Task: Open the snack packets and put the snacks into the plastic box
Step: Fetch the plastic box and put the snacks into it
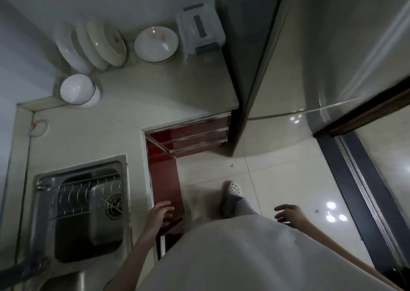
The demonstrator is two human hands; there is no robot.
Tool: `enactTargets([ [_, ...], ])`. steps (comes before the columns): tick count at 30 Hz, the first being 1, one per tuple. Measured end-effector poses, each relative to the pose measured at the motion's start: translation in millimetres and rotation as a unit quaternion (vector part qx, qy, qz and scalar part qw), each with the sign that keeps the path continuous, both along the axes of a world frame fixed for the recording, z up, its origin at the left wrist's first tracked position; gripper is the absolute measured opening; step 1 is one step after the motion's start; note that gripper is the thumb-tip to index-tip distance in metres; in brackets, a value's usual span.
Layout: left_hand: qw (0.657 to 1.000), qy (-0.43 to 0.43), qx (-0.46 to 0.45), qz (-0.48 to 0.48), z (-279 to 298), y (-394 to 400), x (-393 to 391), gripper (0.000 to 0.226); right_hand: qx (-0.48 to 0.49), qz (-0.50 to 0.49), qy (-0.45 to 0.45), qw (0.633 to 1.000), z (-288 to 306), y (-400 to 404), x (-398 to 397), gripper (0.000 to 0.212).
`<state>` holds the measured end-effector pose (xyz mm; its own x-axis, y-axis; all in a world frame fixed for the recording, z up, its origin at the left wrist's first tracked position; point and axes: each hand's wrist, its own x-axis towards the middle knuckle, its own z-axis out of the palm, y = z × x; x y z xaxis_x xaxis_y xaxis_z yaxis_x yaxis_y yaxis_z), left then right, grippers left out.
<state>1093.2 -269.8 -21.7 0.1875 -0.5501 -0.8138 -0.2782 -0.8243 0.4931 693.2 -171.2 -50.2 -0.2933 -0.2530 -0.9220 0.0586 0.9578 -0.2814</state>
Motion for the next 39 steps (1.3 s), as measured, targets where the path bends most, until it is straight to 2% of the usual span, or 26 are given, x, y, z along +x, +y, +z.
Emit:
enactTargets([
  [6, 0.996, 0.019, -0.010, 0.092, 11.9, -50.6, -1.2, 0.020, -0.065, 0.116, -0.031, 0.991, 40.8, -145.6, 32.6, 0.030],
  [12, 0.989, 0.070, -0.084, 0.101, 30.7, -133.9, 7.0, 0.020, -0.161, 0.101, -0.087, 0.978, 63.1, -264.7, 76.3, 0.029],
  [15, 0.989, 0.078, -0.090, 0.084, 33.8, -181.9, 18.7, 0.022, -0.177, 0.041, -0.070, 0.981, 66.9, -325.3, 99.7, 0.035],
  [18, 0.991, 0.079, -0.097, 0.051, 30.7, -229.6, 36.0, 0.022, -0.185, -0.056, -0.099, 0.976, 75.2, -393.8, 112.1, 0.029],
  [25, 0.994, 0.069, -0.072, -0.044, 4.4, -318.8, 74.3, 0.020, -0.234, -0.314, -0.145, 0.909, 87.7, -522.4, 111.3, 0.011],
  [29, 0.995, 0.073, -0.053, -0.052, -3.0, -340.8, 82.2, 0.023, -0.252, -0.339, -0.133, 0.896, 87.9, -559.8, 111.3, 0.019],
  [33, 0.995, 0.085, -0.049, -0.036, -4.4, -346.1, 88.7, 0.024, -0.260, -0.338, -0.111, 0.898, 86.9, -580.2, 113.5, 0.007],
  [35, 0.994, 0.098, -0.048, -0.016, -4.9, -342.3, 92.4, 0.024, -0.255, -0.348, -0.103, 0.896, 81.2, -586.7, 112.5, 0.024],
  [36, 0.993, 0.104, -0.050, -0.010, -4.7, -339.8, 93.4, 0.024, -0.255, -0.344, -0.097, 0.899, 81.2, -589.4, 112.5, 0.024],
  [39, 0.994, 0.099, -0.050, 0.005, -2.4, -333.5, 94.2, 0.020, -0.261, -0.327, -0.074, 0.905, 80.1, -595.3, 112.0, 0.005],
])
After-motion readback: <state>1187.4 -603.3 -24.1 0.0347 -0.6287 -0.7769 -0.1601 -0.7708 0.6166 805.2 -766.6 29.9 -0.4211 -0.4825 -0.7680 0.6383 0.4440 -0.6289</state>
